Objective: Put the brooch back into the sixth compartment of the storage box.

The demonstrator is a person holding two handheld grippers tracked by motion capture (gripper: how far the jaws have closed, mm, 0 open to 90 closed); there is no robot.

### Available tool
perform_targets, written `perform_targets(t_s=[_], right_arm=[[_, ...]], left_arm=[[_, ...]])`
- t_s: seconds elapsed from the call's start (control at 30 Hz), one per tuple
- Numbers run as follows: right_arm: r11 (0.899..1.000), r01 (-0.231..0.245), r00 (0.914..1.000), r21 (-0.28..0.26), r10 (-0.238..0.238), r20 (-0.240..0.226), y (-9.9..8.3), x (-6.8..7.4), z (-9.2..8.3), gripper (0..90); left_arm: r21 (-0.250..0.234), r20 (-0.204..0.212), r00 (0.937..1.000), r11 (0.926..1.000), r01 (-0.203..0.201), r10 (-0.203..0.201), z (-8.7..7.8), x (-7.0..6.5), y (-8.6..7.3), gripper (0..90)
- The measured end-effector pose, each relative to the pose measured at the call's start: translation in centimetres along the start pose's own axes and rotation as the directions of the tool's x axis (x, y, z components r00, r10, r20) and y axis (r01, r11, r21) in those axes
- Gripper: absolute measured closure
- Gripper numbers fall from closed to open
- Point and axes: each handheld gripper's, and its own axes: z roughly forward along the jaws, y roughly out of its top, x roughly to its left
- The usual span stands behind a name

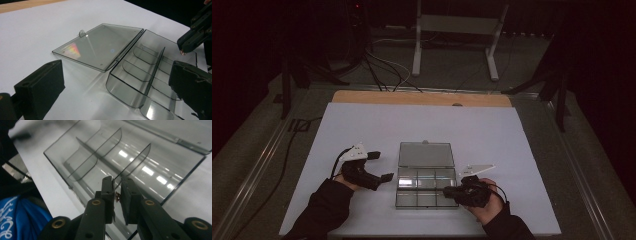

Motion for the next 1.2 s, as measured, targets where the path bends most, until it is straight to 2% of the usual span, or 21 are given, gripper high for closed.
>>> perform_targets(t_s=[0.23, 0.47, 0.7, 0.87, 0.97, 1.2], right_arm=[[0.999, 0.026, 0.9996, 0.039, -0.026, 0.004, -0.1, 0.1, 0.7, 80.3], [1.0, 0.02, 0.9998, 0.007, -0.02, 0.0, 0.0, 0.1, 0.4, 69.5], [0.995, 0.015, 0.9999, -0.094, -0.015, 0.003, 0.3, -0.1, -0.6, 41.9], [0.986, -0.002, 1.0, -0.167, 0.003, 0.004, 0.3, -0.6, -1.4, 26.8], [0.981, 0.01, 0.9996, -0.194, -0.016, -0.025, 0.2, -1.0, -1.9, 17.5], [0.97, -0.011, 0.9989, -0.243, -0.001, -0.047, 0.0, -1.9, -2.7, 13.4]], left_arm=[[-0.003, -0.002, 1.0, 1.0, -0.001, 0.001, -0.1, 0.0, 0.0, 2.0], [-0.001, 0.003, 1.0, 1.0, 0.0, 0.0, -0.1, 0.0, 0.0, 1.9], [0.002, 0.009, 1.0, 1.0, 0.0, 0.0, 0.0, 0.0, 0.1, 2.0], [0.0, 0.018, 0.9998, 1.0, 0.0, 0.0, 0.0, -0.1, 0.2, 2.0], [-0.001, 0.022, 0.9997, 1.0, 0.002, -0.002, 0.0, -0.2, 0.3, 2.0], [-0.001, 0.04, 0.9991, 1.0, 0.009, -0.009, 0.3, -0.1, 0.8, 1.9]])
